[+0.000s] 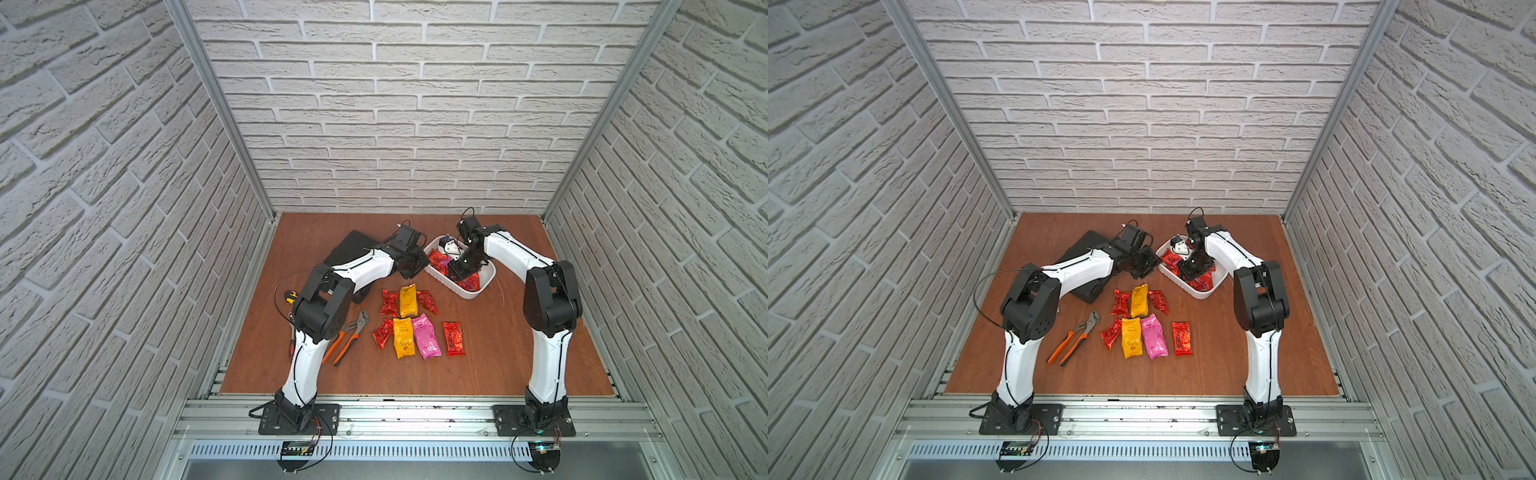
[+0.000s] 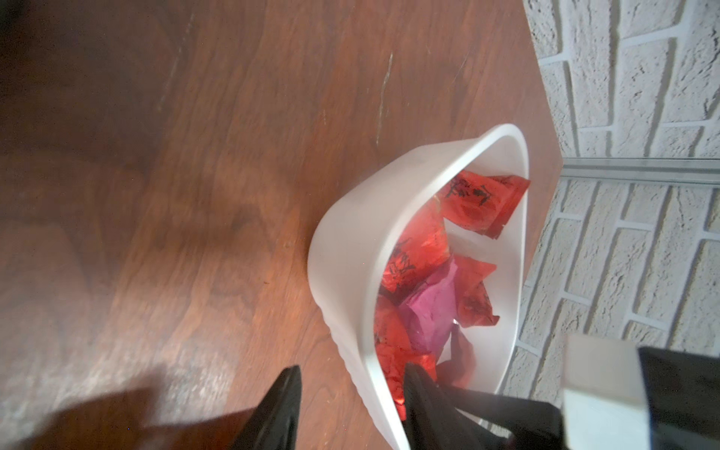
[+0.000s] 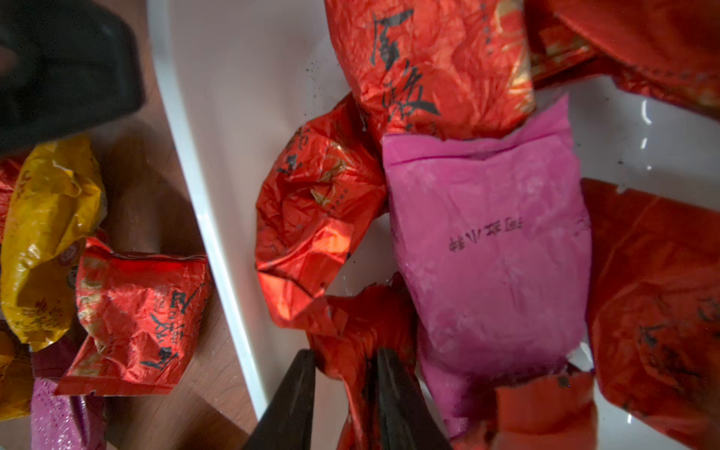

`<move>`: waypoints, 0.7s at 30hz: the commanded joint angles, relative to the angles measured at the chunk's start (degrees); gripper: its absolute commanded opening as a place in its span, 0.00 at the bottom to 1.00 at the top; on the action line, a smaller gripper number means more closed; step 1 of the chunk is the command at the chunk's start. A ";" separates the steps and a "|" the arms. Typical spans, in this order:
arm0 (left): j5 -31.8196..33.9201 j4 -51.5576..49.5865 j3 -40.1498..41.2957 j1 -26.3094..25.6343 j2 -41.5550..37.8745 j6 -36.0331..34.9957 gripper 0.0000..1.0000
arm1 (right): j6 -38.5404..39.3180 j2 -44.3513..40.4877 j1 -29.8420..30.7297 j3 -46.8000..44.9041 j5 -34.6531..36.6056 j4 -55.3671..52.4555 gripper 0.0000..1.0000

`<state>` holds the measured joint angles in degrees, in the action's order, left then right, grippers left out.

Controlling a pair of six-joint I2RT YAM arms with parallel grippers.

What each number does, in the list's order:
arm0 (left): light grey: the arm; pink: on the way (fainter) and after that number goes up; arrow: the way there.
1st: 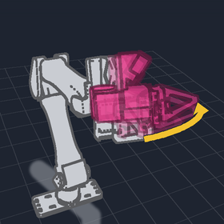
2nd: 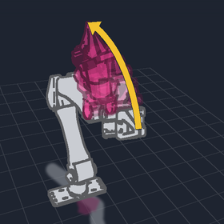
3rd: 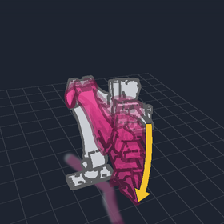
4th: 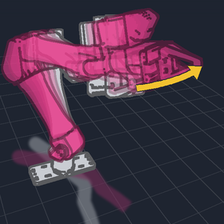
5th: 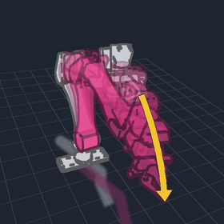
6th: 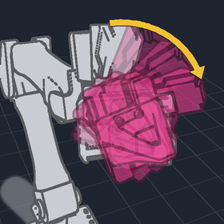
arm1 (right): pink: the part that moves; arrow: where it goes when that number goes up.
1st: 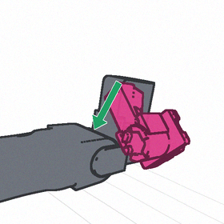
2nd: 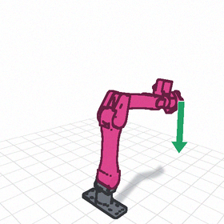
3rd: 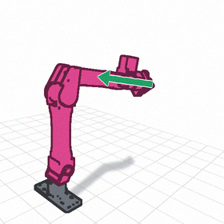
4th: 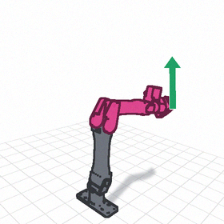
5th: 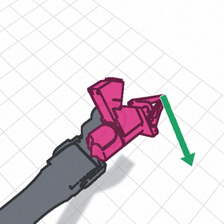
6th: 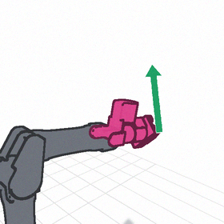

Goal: Take the tea bags out of the storage box
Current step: Pick up the tea bag from the storage box.

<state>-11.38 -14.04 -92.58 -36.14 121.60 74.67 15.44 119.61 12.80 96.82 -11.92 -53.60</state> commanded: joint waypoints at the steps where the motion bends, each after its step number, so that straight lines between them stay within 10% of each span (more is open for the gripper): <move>1: 0.96 -0.43 -1.36 0.63 0.77 -0.17 0.48 | 0.12 0.39 0.03 1.84 -1.54 -1.36 0.27; 10: 1.01 -1.39 -2.33 0.98 1.35 -0.14 0.48 | -1.74 -2.63 0.39 2.11 -2.97 -0.37 0.03; 21: 1.51 -1.69 -2.84 0.64 1.35 -0.41 0.48 | -6.24 -13.70 -0.10 -2.94 0.72 0.06 0.02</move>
<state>-10.85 -15.18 -93.80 -35.64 122.02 74.65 11.53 110.50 12.84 95.68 -12.12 -53.74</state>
